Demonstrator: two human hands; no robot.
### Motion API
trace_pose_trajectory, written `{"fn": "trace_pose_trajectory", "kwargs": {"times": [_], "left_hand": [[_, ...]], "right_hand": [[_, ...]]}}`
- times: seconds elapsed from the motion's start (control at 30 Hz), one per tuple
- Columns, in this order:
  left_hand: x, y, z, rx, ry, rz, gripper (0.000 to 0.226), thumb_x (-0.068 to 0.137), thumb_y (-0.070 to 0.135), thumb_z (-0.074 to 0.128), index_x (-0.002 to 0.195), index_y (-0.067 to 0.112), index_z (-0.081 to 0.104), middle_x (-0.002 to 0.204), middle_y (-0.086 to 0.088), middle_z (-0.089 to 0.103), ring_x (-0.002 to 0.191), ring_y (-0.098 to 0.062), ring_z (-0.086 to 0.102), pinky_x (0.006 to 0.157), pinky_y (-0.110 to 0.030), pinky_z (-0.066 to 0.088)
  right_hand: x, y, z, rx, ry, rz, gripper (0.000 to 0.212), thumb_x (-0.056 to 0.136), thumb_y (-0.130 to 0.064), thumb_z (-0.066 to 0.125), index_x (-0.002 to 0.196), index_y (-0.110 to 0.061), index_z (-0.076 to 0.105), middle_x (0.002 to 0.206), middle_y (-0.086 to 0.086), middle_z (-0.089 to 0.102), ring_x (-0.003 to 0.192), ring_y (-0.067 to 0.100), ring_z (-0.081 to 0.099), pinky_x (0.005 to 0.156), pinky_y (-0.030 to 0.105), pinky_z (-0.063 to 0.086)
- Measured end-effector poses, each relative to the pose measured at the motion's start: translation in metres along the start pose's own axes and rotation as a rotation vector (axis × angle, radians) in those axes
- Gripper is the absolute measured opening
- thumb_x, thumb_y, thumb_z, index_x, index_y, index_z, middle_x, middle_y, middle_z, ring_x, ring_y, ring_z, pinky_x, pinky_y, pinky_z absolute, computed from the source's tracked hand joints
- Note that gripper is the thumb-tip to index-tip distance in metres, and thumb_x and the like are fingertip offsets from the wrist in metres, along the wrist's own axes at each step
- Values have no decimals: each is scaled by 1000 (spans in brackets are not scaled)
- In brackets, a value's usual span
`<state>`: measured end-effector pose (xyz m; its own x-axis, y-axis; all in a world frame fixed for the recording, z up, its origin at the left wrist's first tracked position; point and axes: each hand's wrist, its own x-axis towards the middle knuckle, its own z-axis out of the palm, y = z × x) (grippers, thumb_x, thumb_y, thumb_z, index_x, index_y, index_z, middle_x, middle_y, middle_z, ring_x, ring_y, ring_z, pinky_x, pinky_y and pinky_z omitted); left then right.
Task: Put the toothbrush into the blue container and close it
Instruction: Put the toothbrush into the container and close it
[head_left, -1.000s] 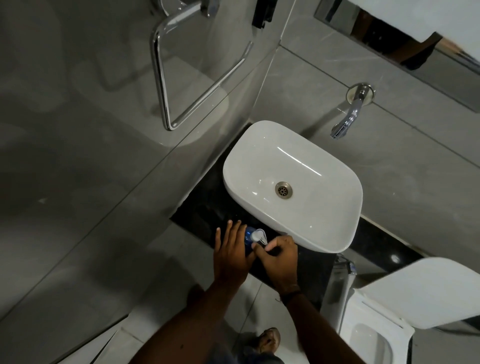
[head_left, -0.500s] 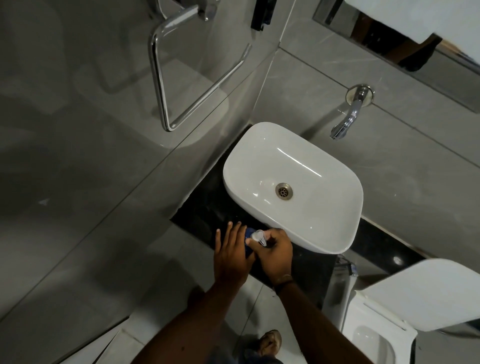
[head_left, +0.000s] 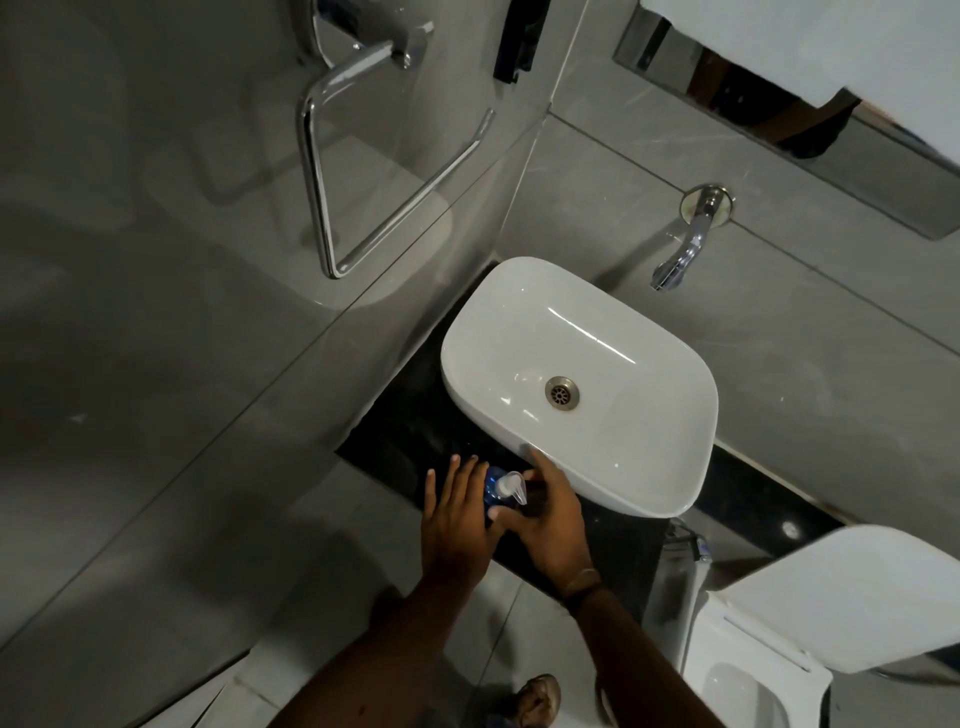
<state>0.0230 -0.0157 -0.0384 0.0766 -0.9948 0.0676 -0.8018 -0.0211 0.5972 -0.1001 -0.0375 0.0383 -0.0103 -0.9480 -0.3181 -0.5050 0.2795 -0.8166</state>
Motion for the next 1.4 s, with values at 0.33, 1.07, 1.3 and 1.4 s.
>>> {"fn": "trace_pose_trajectory", "kwargs": {"times": [0.33,1.07,1.3,1.4], "left_hand": [[-1,1,3,-28,38,-6,73,92,62,48,138,6,58,143,-11,62,141,-30,48,117,-60,35],[-2,2,0,-122,-38,-74,76,88,64,57,140,7,56,136,-11,67,124,-27,64,112,-50,46],[1,7,-6,-132,-53,-77,76,89,61,50,135,1,60,131,-17,70,115,-33,70,101,-49,53],[7,3,-14,-146,-37,-68,75,90,60,50,135,1,60,131,-16,70,115,-32,70,100,-47,56]], "right_hand": [[11,-23,-33,-403,-179,-211,59,80,-20,83,131,-43,63,106,-45,62,105,-6,68,107,29,56],[-7,-2,5,596,28,580,37,108,-38,45,128,-17,68,128,17,74,104,24,74,78,36,60],[0,8,19,673,61,596,35,108,-22,49,138,-7,63,135,23,68,124,39,68,108,52,55],[7,5,24,644,71,544,35,108,-20,49,137,-7,64,134,20,69,125,35,68,107,49,56]]}}
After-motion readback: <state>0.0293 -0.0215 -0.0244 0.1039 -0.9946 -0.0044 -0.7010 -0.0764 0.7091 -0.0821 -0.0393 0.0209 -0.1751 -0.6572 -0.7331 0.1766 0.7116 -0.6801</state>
